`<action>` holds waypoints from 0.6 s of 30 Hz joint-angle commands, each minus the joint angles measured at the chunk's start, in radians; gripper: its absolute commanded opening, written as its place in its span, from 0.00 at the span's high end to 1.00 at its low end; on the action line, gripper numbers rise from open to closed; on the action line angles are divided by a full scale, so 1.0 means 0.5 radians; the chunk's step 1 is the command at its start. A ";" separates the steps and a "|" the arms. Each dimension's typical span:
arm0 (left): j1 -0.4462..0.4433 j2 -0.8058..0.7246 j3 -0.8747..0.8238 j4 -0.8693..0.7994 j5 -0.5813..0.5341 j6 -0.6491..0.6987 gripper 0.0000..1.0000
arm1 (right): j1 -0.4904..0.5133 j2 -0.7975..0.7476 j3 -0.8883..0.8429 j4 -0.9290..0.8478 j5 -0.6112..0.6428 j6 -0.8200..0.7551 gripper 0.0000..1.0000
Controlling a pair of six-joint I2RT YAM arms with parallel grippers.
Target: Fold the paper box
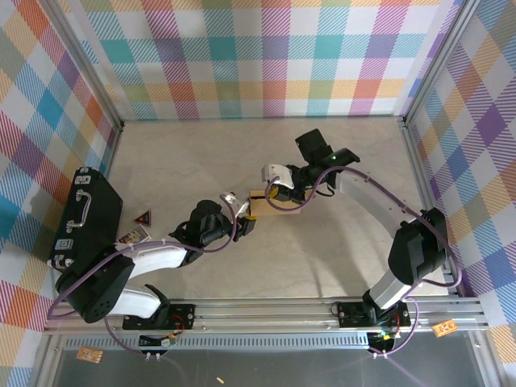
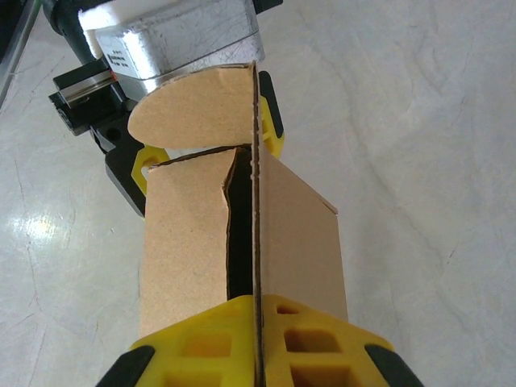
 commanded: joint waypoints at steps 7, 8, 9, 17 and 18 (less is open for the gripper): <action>-0.001 -0.040 -0.066 0.559 -0.030 -0.162 0.52 | 0.085 0.162 0.297 -0.417 -0.312 0.112 0.87; -0.003 -0.042 -0.081 0.574 -0.064 -0.169 0.51 | 0.087 0.188 0.339 -0.460 -0.298 0.154 0.86; 0.000 -0.040 -0.091 0.586 -0.074 -0.169 0.50 | 0.090 0.214 0.373 -0.490 -0.288 0.179 0.86; -0.001 -0.020 -0.146 0.665 -0.082 -0.169 0.44 | 0.094 0.513 0.631 -0.724 -0.154 0.333 0.85; -0.001 -0.015 -0.153 0.675 -0.093 -0.169 0.44 | 0.095 0.541 0.657 -0.740 -0.142 0.341 0.84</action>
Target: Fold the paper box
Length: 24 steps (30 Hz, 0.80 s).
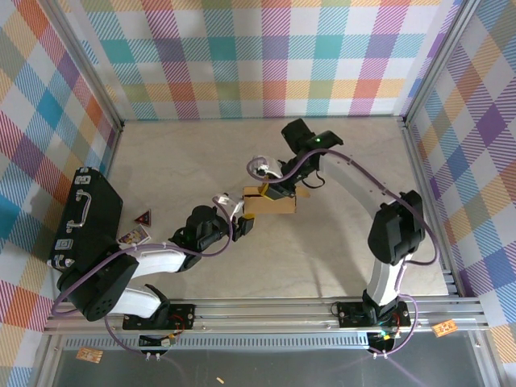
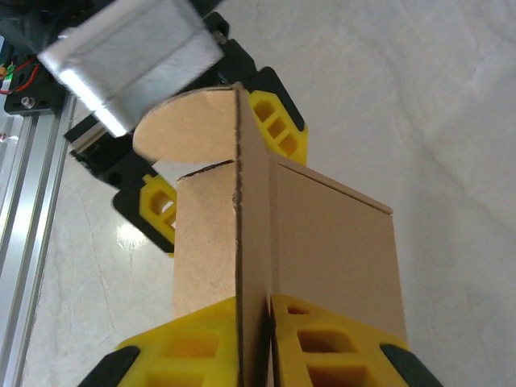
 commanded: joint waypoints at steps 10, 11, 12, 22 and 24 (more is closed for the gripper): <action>0.002 -0.124 -0.054 0.318 -0.168 -0.088 0.40 | 0.038 0.363 0.343 -0.348 0.050 0.158 0.82; 0.000 -0.151 -0.056 0.285 -0.173 -0.089 0.40 | 0.026 0.388 0.373 -0.351 0.038 0.175 0.82; 0.000 -0.174 -0.059 0.262 -0.169 -0.088 0.40 | 0.014 0.406 0.397 -0.354 0.022 0.184 0.82; 0.001 -0.480 -0.066 -0.030 -0.304 -0.096 0.37 | -0.059 0.629 0.665 -0.500 -0.066 0.152 0.80; 0.004 -0.574 -0.063 -0.121 -0.359 -0.125 0.37 | -0.059 0.642 0.671 -0.457 -0.018 0.145 0.76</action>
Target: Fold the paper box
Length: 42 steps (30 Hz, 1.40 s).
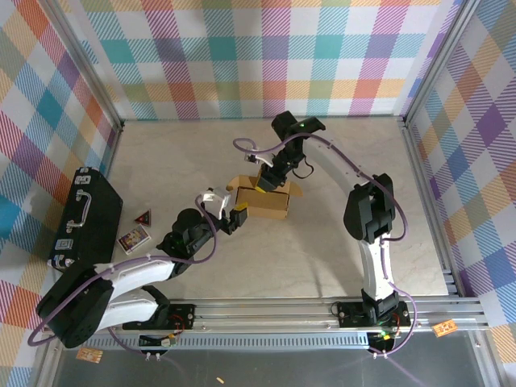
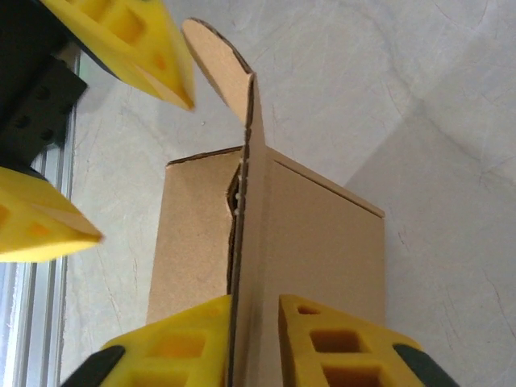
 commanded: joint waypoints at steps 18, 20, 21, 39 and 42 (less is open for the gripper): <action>0.025 -0.313 0.183 -0.604 -0.365 -0.217 0.28 | -0.002 0.166 0.171 0.166 0.261 -0.084 0.60; 0.029 -0.326 0.192 -0.631 -0.377 -0.237 0.27 | 0.005 0.136 0.150 0.186 0.246 -0.092 0.56; 0.028 -0.333 0.204 -0.659 -0.388 -0.242 0.26 | 0.006 0.123 0.138 0.200 0.251 -0.091 0.53; 0.065 -0.462 0.543 -1.343 -0.455 -0.387 0.09 | 0.024 -0.025 0.066 0.342 0.336 -0.082 0.34; 0.077 -0.442 0.600 -1.412 -0.433 -0.405 0.05 | 0.021 -0.036 0.070 0.368 0.360 -0.073 0.32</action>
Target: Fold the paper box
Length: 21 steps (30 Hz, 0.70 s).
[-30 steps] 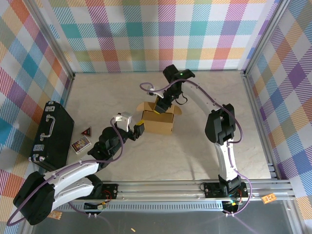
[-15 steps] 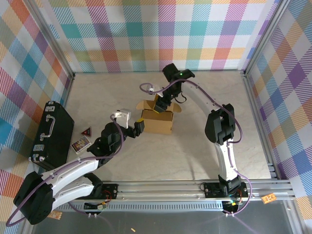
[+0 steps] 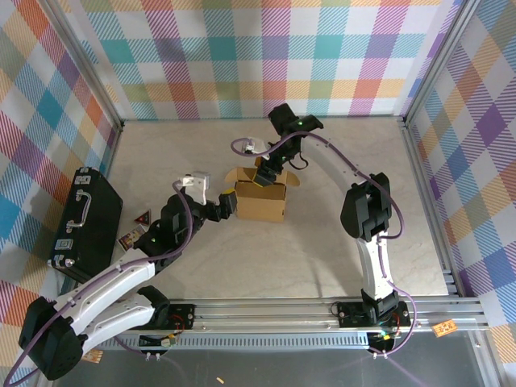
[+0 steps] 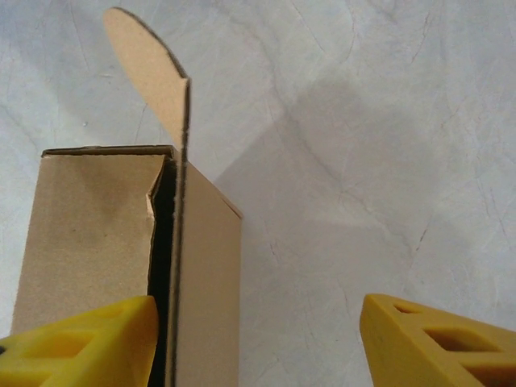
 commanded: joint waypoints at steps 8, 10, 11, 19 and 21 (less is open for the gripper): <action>0.090 0.050 0.332 -0.354 0.099 -0.023 0.00 | 0.016 -0.127 -0.031 0.093 0.020 -0.005 0.28; 0.144 0.121 0.503 -0.566 0.148 -0.026 0.00 | 0.015 -0.136 -0.028 0.096 0.016 -0.006 0.27; 0.169 0.168 0.599 -0.677 0.175 -0.025 0.00 | 0.016 -0.143 -0.027 0.097 0.010 -0.014 0.27; 0.314 0.518 1.165 -1.271 0.312 0.047 0.00 | 0.015 -0.223 -0.044 0.161 0.021 0.003 0.26; 0.319 0.597 1.237 -1.353 0.351 0.094 0.00 | 0.015 -0.248 -0.051 0.188 0.040 0.021 0.26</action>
